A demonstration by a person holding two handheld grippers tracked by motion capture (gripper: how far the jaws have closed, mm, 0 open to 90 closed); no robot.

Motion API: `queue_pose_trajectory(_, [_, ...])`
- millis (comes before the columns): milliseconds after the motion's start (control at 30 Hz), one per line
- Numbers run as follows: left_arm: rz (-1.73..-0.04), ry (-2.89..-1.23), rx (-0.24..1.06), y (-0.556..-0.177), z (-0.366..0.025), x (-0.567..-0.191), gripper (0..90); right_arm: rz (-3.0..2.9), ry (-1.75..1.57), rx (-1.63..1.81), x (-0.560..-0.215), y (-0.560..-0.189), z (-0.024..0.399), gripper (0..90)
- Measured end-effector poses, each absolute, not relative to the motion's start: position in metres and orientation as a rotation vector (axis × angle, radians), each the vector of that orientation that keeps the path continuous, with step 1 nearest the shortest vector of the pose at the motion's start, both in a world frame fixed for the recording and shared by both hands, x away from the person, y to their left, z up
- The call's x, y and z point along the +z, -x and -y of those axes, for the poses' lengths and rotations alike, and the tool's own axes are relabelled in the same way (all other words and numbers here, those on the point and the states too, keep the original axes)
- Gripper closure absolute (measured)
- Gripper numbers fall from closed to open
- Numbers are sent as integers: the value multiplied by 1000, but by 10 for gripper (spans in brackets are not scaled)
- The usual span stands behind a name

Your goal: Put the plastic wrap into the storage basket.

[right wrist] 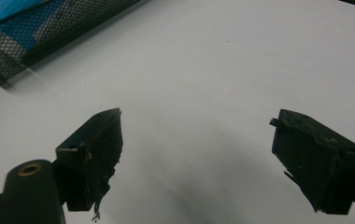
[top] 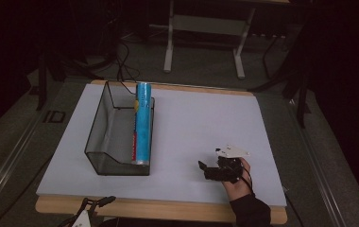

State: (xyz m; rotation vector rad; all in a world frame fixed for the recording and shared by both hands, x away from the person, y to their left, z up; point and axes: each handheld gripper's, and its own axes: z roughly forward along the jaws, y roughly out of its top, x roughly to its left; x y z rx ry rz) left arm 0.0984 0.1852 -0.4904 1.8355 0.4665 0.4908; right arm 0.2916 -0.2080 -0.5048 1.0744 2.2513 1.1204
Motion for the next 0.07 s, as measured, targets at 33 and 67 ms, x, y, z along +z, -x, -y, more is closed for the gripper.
queue_pose_trajectory(33, [-466,-1836,491,-98,-185,-490,1,-2251,-1071,1117,-505,-291,208,160])
queue_pose_trajectory(67, [-467,-1835,491,-98,-185,-491,1,-2255,-1065,1116,-505,-292,207,159])
